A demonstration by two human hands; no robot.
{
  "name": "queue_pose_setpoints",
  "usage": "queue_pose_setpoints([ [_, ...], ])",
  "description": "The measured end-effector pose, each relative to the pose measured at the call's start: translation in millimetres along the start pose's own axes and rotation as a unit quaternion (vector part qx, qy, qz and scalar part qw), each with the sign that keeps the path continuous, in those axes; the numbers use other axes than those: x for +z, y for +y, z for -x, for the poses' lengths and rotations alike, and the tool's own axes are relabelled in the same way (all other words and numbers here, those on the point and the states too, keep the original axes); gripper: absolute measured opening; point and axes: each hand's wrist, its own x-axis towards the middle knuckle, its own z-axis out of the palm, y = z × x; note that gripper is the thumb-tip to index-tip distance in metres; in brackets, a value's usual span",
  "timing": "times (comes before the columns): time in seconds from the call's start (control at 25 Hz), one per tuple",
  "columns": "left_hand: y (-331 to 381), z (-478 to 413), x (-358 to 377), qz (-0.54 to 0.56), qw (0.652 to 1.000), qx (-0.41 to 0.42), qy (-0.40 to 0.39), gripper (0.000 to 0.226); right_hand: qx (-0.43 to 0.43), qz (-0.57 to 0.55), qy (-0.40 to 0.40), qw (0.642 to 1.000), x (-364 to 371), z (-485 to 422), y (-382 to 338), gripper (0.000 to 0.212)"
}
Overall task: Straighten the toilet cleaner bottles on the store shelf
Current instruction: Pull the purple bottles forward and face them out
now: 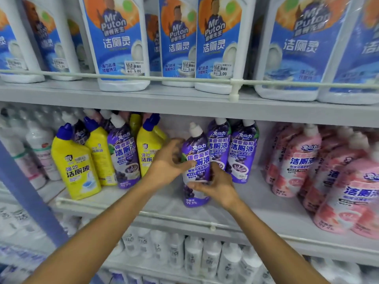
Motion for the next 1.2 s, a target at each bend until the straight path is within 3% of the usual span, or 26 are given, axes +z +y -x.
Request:
queue_pose_setpoints([
  [0.12, -13.7, -2.5, 37.4, 0.045, 0.998, -0.029, -0.042, 0.038, 0.005, 0.004, 0.072, 0.997, -15.4, 7.1, 10.9, 0.069],
  [0.36, -10.0, -18.5, 95.7, 0.028, 0.996, -0.04, -0.079, 0.034, 0.048, 0.115, 0.178, 0.976, -54.7, 14.6, 33.2, 0.069],
  [0.76, -42.4, -28.3, 69.0, 0.0, 0.998, -0.062, 0.001, 0.029, 0.069, 0.116, 0.188, 0.973, -11.3, -25.4, 26.4, 0.076],
  [1.2, -45.5, -27.9, 51.1, 0.05, 0.995, -0.083, -0.021, 0.042, 0.064, 0.08, 0.161, 0.982, -18.8, -21.2, 15.4, 0.066],
])
